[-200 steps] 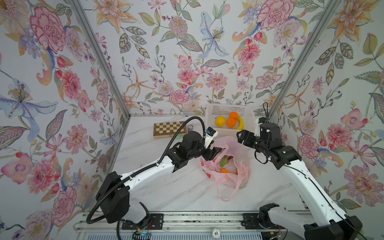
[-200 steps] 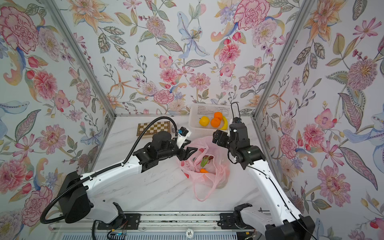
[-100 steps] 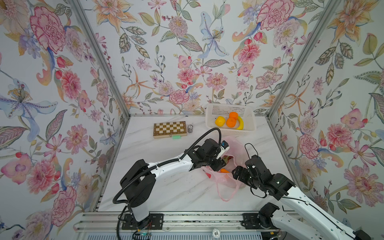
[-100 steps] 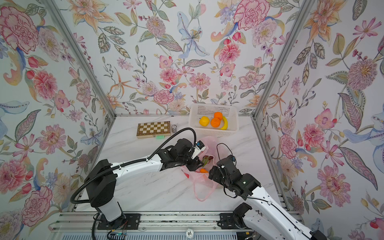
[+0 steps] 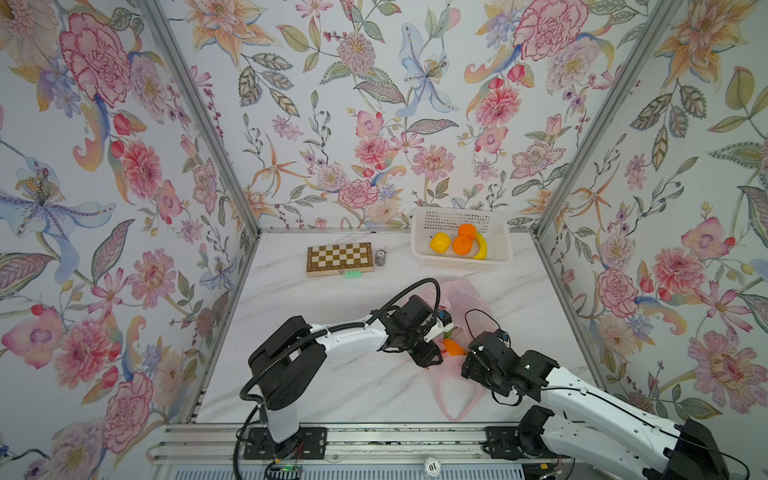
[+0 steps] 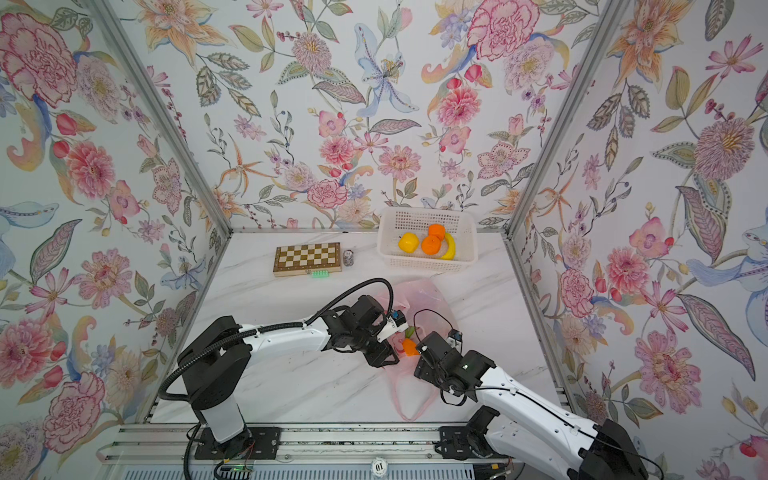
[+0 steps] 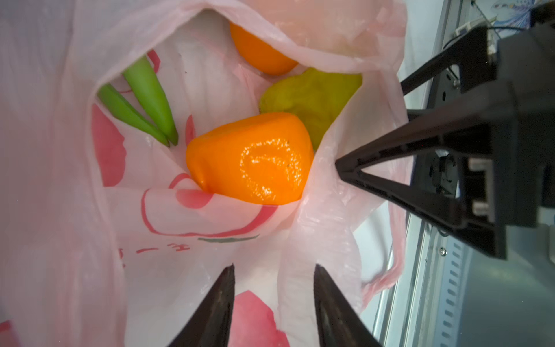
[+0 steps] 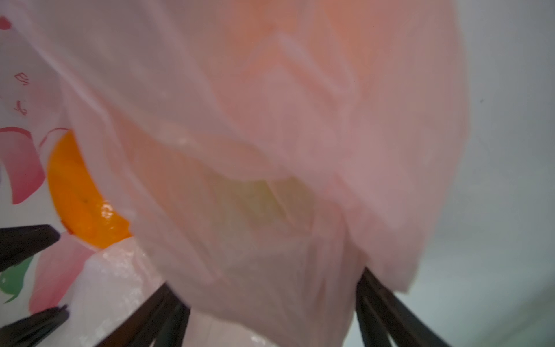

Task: Untie the knot of the plastic bag and take out the fruit
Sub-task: Pick up the fruit from the plastic bag.

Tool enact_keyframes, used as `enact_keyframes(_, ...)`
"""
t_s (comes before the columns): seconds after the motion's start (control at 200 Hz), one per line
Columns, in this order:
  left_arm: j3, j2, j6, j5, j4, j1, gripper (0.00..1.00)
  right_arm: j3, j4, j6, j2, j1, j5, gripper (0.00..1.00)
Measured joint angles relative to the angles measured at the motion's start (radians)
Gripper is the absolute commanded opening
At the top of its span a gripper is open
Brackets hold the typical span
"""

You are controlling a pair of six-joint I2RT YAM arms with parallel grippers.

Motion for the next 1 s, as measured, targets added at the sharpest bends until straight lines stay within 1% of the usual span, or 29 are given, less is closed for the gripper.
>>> enact_keyframes(0.07,0.0,0.001,0.01,-0.002,0.006,0.0,0.67,-0.01,0.003,0.014,0.005,0.013,0.004,0.75)
enact_keyframes(0.12,0.0,0.001,0.002,-0.007,0.025,0.0,0.7,-0.017,0.006,0.025,0.009,0.022,0.009,0.72)
enact_keyframes(0.245,0.0,-0.005,-0.032,-0.056,0.107,0.0,0.71,-0.041,0.007,0.047,0.013,0.04,0.016,0.66)
enact_keyframes(0.4,0.028,-0.006,-0.067,-0.104,0.196,0.0,0.7,-0.074,0.011,0.081,0.006,0.059,0.022,0.65)
enact_keyframes(0.505,0.091,0.021,-0.067,-0.099,0.227,0.0,0.69,-0.091,0.015,0.101,-0.032,0.064,0.022,0.65)
enact_keyframes(0.585,0.117,0.042,-0.065,-0.082,0.253,0.0,0.7,-0.103,0.016,0.114,-0.069,0.064,0.023,0.65)
enact_keyframes(0.716,0.117,0.073,-0.044,-0.048,0.275,0.0,0.76,-0.118,0.014,0.136,-0.111,0.064,0.026,0.65)
enact_keyframes(1.001,0.118,0.14,0.028,-0.02,0.264,-0.002,0.78,-0.121,0.015,0.151,-0.117,0.064,0.025,0.66)
